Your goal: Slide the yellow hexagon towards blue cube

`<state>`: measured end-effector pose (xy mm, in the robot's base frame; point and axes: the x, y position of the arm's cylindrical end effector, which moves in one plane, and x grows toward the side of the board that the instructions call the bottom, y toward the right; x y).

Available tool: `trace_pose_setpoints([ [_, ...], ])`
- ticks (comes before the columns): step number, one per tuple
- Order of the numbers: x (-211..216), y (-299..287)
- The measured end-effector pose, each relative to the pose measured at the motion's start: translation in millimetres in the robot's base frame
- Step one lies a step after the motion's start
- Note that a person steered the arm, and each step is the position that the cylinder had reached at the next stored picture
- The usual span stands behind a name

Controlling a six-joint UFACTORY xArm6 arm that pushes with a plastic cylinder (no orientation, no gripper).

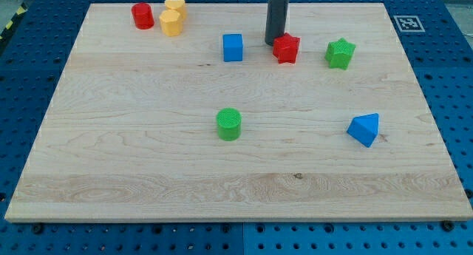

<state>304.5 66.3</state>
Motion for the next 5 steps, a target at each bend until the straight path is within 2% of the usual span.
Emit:
trace_pose_setpoints([
  [1,1,3],
  [3,-52,3],
  [4,-76,-10],
  [5,-80,-66],
])
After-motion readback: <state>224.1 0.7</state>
